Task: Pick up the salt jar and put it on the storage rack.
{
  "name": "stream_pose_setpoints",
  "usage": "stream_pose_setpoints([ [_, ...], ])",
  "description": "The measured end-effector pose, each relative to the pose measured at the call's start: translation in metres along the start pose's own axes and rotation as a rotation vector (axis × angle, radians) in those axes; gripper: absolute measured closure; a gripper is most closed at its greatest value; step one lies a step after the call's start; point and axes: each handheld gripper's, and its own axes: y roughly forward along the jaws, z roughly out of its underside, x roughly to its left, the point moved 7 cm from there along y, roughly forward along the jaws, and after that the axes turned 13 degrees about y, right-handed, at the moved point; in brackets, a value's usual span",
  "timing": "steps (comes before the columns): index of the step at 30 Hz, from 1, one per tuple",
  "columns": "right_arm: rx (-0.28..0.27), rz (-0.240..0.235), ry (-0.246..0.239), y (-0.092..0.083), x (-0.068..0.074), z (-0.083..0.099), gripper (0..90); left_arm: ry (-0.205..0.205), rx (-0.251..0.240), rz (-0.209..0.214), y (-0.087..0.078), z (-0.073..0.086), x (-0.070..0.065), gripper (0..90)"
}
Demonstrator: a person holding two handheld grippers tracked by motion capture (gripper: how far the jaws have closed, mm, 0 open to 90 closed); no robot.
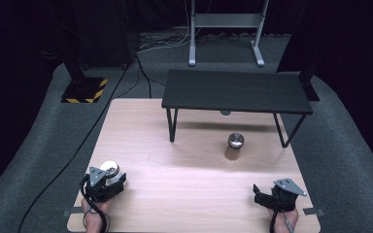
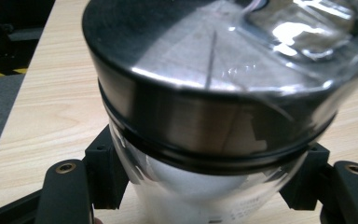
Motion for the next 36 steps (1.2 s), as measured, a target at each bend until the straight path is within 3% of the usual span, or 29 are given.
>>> stream_pose_setpoints([
  [15,0.012,0.002,-0.003,0.001,0.000,-0.001,0.1,0.039,-0.024,0.066,0.002,-0.024,-0.004,30.9],
  [22,0.005,0.005,0.004,0.001,0.000,-0.001,0.1,0.098,-0.028,0.124,0.012,-0.050,-0.010,30.9],
  [36,0.001,0.000,0.007,0.000,-0.001,0.000,0.2,0.157,-0.058,0.187,0.025,-0.081,-0.021,30.9],
])
